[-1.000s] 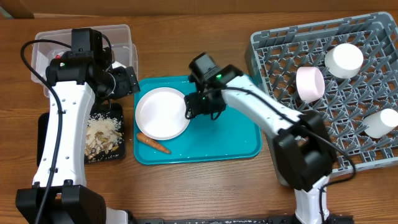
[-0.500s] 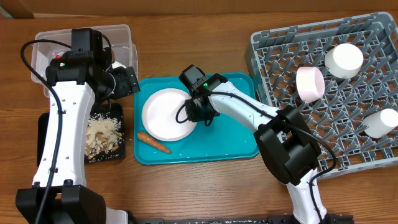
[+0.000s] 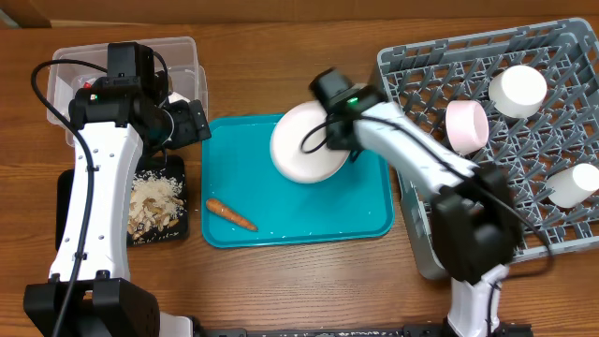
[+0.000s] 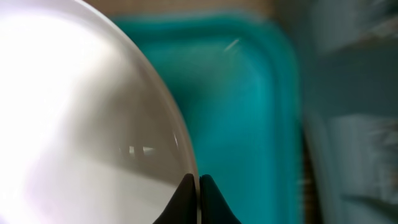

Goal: Sort waste into correct bins and load items into the dishwasher
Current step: 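Carry the white plate right and stand it upright in the rack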

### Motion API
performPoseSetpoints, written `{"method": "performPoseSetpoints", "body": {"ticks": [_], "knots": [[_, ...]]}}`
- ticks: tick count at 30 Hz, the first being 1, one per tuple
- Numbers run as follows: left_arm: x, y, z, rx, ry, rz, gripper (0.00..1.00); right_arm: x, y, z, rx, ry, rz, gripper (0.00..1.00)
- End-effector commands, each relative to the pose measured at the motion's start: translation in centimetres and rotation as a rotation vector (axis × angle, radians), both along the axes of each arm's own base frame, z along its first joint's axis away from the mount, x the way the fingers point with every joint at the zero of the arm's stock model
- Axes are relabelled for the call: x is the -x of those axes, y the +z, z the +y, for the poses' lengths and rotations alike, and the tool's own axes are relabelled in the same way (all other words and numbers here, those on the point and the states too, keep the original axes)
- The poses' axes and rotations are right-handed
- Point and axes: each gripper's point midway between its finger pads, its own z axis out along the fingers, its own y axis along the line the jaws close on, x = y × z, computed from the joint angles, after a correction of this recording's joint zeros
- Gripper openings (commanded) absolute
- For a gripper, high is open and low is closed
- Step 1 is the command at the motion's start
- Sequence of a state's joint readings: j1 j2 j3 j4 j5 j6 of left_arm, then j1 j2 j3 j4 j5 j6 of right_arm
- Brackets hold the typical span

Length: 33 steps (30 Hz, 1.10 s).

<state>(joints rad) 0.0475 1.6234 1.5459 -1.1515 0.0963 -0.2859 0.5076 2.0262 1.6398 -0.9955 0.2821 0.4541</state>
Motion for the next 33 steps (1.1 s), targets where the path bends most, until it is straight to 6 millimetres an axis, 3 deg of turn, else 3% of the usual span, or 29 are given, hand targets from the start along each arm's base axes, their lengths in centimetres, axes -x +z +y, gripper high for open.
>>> {"method": "performPoseSetpoints", "body": {"ticks": [1, 3, 7, 13, 16, 20, 25, 33], "knots": [[-0.4, 1.4, 0.0, -0.002, 0.005, -0.045, 0.90, -1.2, 7.2, -3.1, 0.039, 0.019, -0.169, 0.04], [-0.4, 1.4, 0.0, -0.002, 0.005, -0.046, 0.91, -1.4, 9.7, -5.0, 0.069, 0.005, -0.223, 0.04], [-0.4, 1.4, 0.0, -0.002, 0.005, -0.045, 0.90, -1.6, 14.7, -10.8, 0.228, -0.088, -0.350, 0.04], [-0.4, 1.4, 0.0, -0.002, 0.005, -0.047, 0.91, -0.2, 21.2, -20.3, 0.646, -0.321, -0.474, 0.04], [-0.5, 1.4, 0.0, -0.002, 0.005, -0.049, 0.90, 0.5, 23.1, -22.9, 0.763, -0.429, -0.514, 0.04], [-0.6, 1.4, 0.0, -0.002, 0.005, -0.052, 0.91, 0.4, 23.2, -23.9, 0.777, -0.463, -0.520, 0.04], [-0.6, 1.4, 0.0, -0.002, 0.005, -0.052, 0.90, -0.3, 21.8, -23.7, 0.784, -0.462, -0.500, 0.04], [-0.5, 1.4, 0.2, -0.003, 0.009, -0.049, 0.91, -1.8, 17.0, -23.2, 0.823, -0.419, -0.406, 0.04]]}}
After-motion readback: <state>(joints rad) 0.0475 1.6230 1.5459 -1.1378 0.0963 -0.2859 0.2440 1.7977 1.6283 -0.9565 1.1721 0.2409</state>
